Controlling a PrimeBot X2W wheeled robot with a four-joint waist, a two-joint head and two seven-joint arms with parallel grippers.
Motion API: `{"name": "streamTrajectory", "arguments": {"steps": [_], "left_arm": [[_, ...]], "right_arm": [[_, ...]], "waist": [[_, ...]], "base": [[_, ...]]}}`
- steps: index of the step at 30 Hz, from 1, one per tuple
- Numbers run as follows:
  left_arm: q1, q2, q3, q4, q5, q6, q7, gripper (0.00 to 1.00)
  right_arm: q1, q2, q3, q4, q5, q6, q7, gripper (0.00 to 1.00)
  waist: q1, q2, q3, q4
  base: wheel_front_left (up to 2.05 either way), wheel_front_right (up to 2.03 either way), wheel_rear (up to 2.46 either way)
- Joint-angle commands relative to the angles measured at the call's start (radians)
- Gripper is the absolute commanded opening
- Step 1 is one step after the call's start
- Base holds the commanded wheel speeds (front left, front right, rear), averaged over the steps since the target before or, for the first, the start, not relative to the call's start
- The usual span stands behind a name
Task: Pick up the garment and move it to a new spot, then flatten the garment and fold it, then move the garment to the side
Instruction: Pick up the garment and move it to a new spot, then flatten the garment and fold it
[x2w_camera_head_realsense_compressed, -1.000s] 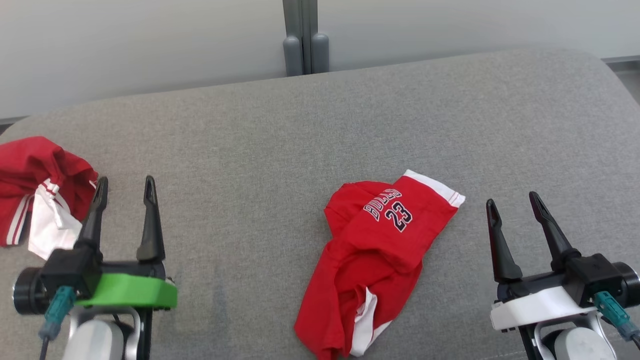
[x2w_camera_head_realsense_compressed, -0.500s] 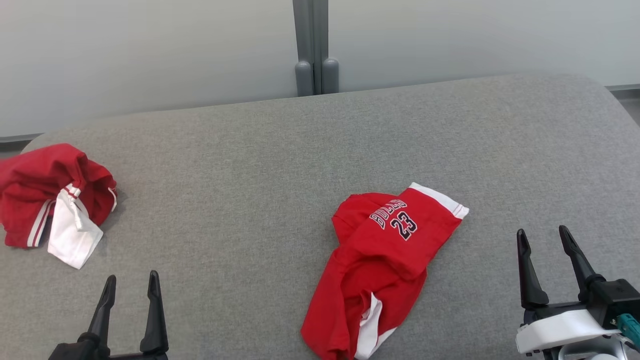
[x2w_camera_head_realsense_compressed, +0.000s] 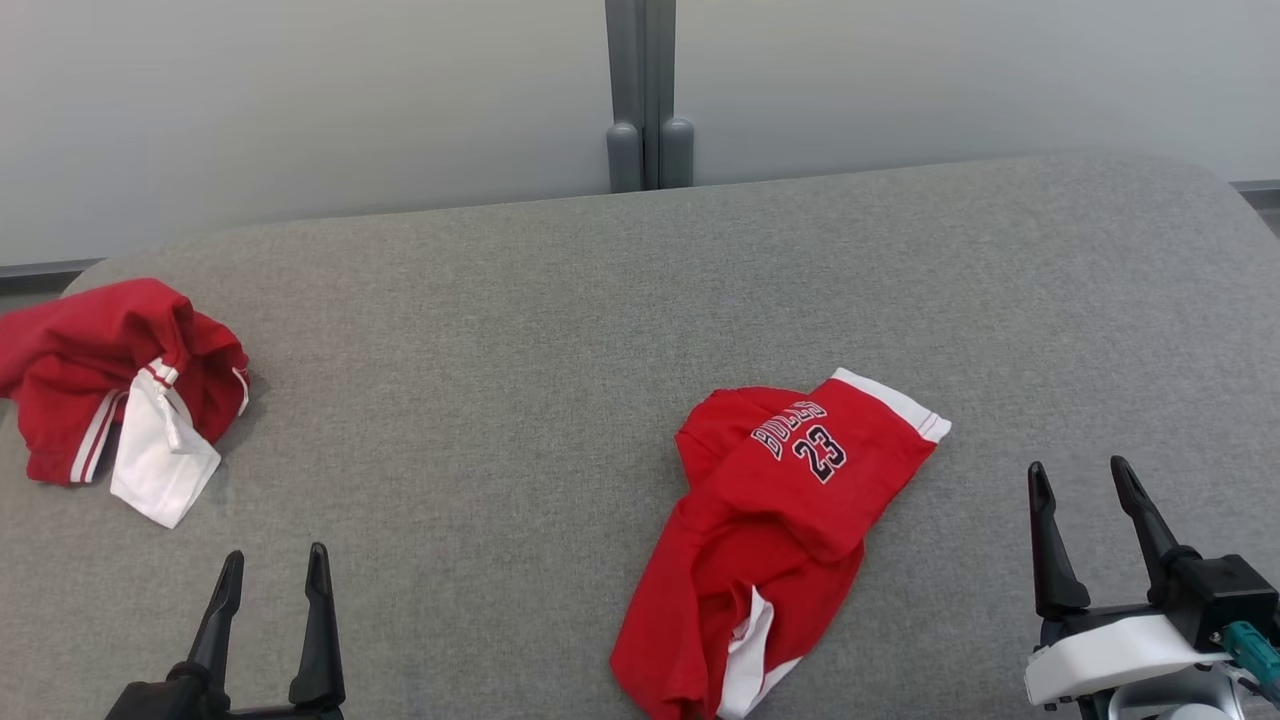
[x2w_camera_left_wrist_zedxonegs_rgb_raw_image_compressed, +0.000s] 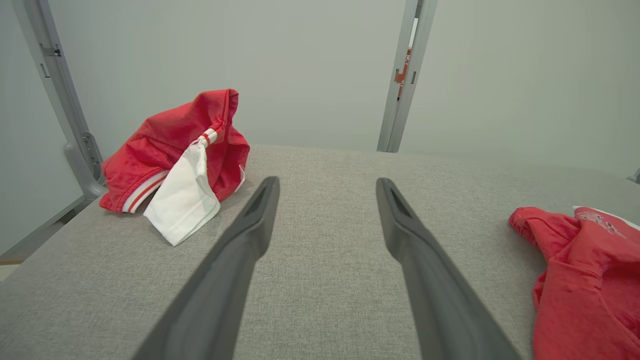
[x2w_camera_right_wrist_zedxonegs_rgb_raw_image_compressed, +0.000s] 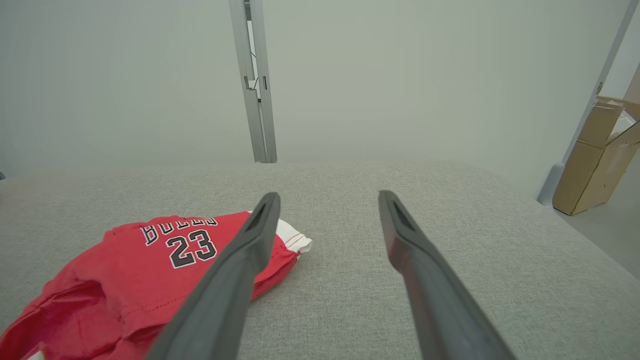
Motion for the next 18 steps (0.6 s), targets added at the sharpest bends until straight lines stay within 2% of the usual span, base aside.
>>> {"name": "streamTrajectory", "arguments": {"steps": [1, 12, 15, 18], "left_arm": [[-0.016, 0.008, -0.001, 0.004, 0.000, -0.003, -0.001, 1.00], [-0.007, 0.005, -0.020, -0.006, 0.000, -0.003, -0.001, 1.00], [-0.012, 0.014, -0.064, -0.003, 0.015, -0.003, -0.001, 1.00], [-0.033, 0.022, -0.159, 0.008, 0.018, -0.003, -0.001, 1.00]], "right_arm": [[-0.006, 0.001, 0.003, 0.003, 0.005, -0.001, -0.003, 1.00], [-0.003, -0.003, 0.013, 0.005, 0.007, -0.001, -0.003, 1.00], [-0.009, -0.004, 0.018, 0.003, 0.007, -0.001, -0.003, 1.00], [-0.013, -0.004, 0.023, 0.001, 0.006, -0.001, -0.003, 1.00]], "waist": [[0.0000, 0.0000, 0.000, 0.003], [0.0000, 0.0000, -0.004, 0.010], [0.0000, 0.0000, -0.002, 0.006], [0.0000, 0.0000, 0.001, 0.001]], "base": [[0.00, 0.00, 0.00], [0.00, 0.00, 0.00], [0.00, 0.00, 0.00], [0.00, 0.00, 0.00]]}}
